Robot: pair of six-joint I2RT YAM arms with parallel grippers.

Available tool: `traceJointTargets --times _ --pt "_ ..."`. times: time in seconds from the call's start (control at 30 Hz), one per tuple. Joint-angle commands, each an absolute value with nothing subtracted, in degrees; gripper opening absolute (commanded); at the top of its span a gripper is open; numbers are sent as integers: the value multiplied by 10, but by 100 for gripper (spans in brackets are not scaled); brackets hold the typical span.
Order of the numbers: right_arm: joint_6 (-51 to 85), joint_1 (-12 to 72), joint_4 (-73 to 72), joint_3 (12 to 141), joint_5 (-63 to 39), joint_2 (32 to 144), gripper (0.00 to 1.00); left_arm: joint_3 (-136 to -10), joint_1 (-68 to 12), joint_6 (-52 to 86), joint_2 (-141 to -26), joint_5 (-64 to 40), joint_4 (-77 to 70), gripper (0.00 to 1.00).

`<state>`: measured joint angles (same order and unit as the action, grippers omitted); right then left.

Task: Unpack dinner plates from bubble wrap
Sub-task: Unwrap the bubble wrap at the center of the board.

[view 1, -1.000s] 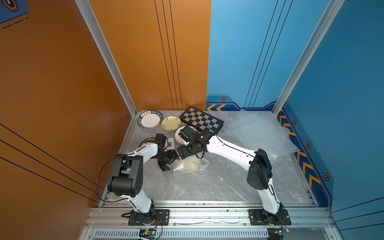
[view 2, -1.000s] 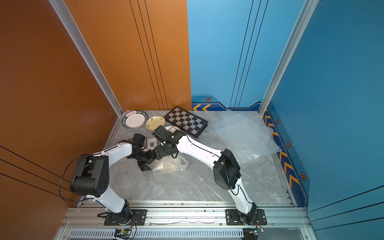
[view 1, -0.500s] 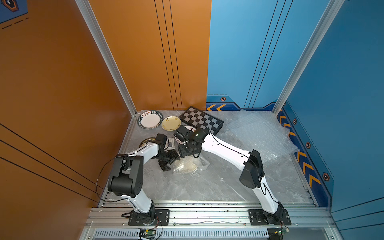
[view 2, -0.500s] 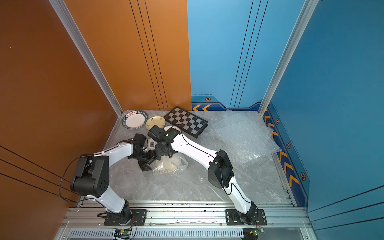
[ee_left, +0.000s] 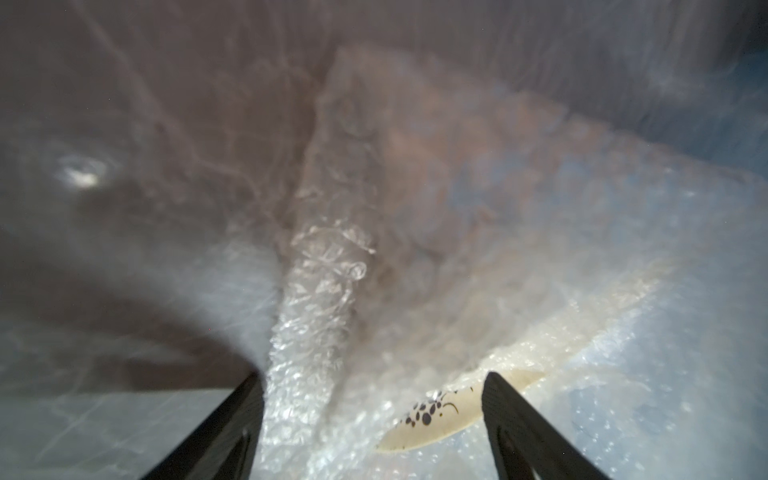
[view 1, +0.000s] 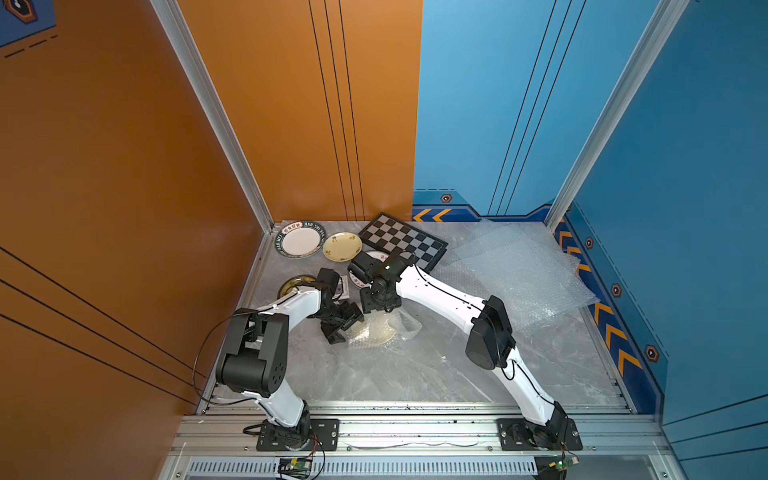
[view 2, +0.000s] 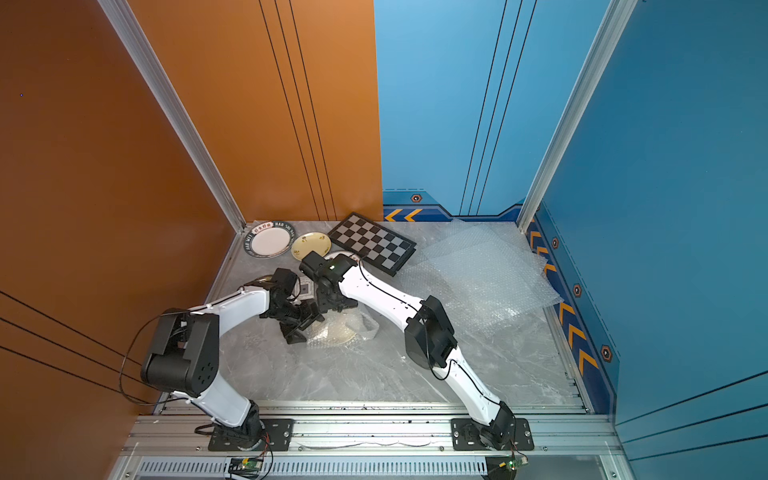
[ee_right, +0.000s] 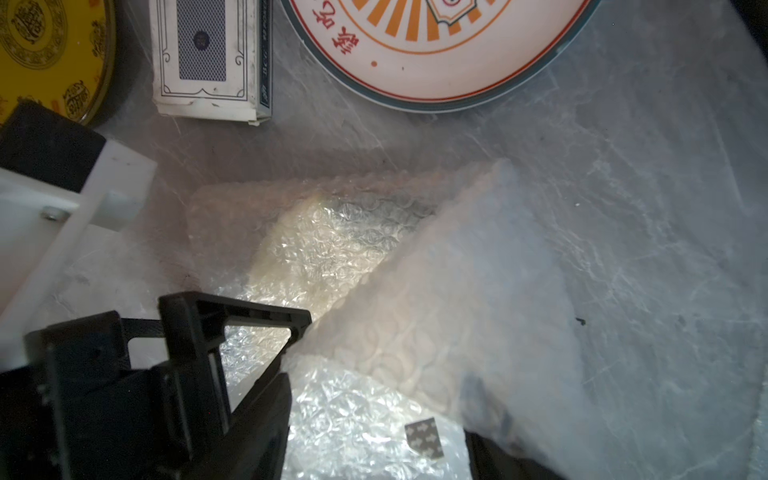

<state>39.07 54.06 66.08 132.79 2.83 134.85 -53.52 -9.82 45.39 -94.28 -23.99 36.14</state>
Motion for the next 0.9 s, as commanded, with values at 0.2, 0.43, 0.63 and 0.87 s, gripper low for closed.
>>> traceJointTargets --times 0.2,0.43,0.63,0.87 --pt "396 544 686 1362 38 1373 73 -537 -120 475 -937 -238 350 83" --pt "400 536 693 1378 41 1393 75 -537 -121 478 -931 -242 351 83" --pt "396 534 707 1400 42 1417 66 -533 -121 476 -928 -242 351 83" --pt "394 535 711 1394 48 1399 3 -527 -110 465 -932 -234 352 83"
